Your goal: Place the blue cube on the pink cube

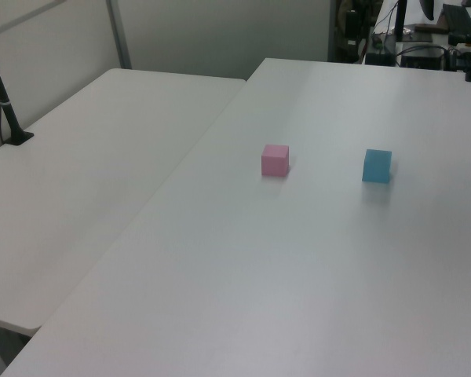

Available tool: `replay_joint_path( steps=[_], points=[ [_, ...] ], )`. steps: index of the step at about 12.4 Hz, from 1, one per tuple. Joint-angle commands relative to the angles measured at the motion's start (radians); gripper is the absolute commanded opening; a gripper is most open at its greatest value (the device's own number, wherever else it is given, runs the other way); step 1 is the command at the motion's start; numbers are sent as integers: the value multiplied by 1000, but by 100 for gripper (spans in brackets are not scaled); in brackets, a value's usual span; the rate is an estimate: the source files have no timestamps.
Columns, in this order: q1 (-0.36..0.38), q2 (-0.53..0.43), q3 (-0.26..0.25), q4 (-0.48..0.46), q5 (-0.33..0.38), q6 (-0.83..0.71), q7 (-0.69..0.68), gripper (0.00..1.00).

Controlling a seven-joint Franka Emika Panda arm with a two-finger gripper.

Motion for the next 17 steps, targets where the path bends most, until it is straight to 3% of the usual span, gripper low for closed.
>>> replay_joint_path(
  steps=[1, 10, 15, 17],
  points=[
    [6, -8, -3, -2, -7, 1, 11, 100],
    [14, 6, -1, -20, -20, -1, -8, 100],
    [60, 3, -1, -143, -15, 53, -26, 100],
    [83, -14, -1, -238, -13, 83, -26, 100]
  ],
)
